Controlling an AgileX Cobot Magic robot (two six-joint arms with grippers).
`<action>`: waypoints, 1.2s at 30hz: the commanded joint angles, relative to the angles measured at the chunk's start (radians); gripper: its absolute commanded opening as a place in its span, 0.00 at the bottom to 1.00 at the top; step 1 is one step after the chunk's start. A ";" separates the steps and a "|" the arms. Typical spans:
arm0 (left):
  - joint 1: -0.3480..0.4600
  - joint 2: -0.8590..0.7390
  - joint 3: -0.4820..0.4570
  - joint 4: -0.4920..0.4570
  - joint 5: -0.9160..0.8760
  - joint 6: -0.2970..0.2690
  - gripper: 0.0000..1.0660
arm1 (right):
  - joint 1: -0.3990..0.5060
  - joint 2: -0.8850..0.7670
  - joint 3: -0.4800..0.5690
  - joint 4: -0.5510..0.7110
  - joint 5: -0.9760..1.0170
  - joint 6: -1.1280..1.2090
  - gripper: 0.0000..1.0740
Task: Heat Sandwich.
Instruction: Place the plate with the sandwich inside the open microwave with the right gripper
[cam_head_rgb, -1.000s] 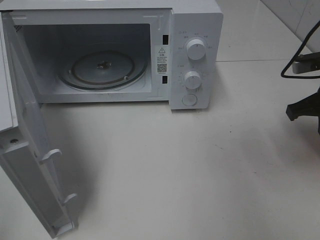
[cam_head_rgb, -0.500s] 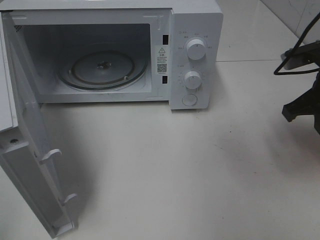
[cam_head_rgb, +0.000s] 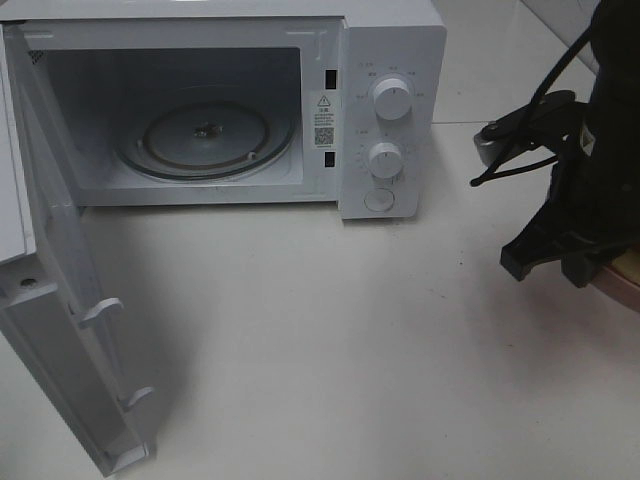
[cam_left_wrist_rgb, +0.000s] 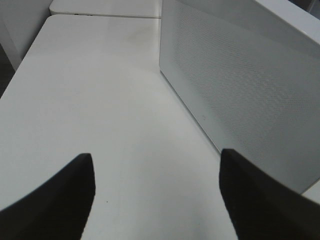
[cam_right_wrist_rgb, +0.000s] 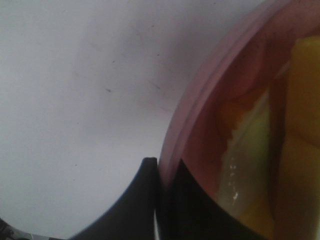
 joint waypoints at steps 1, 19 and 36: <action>-0.007 -0.023 0.001 -0.001 0.005 0.001 0.63 | 0.064 -0.044 0.003 -0.030 0.014 -0.004 0.00; -0.007 -0.023 0.001 -0.001 0.005 0.001 0.63 | 0.342 -0.099 0.003 -0.035 0.077 -0.005 0.00; -0.007 -0.023 0.001 -0.001 0.005 0.001 0.63 | 0.568 -0.099 0.003 -0.100 0.008 -0.201 0.00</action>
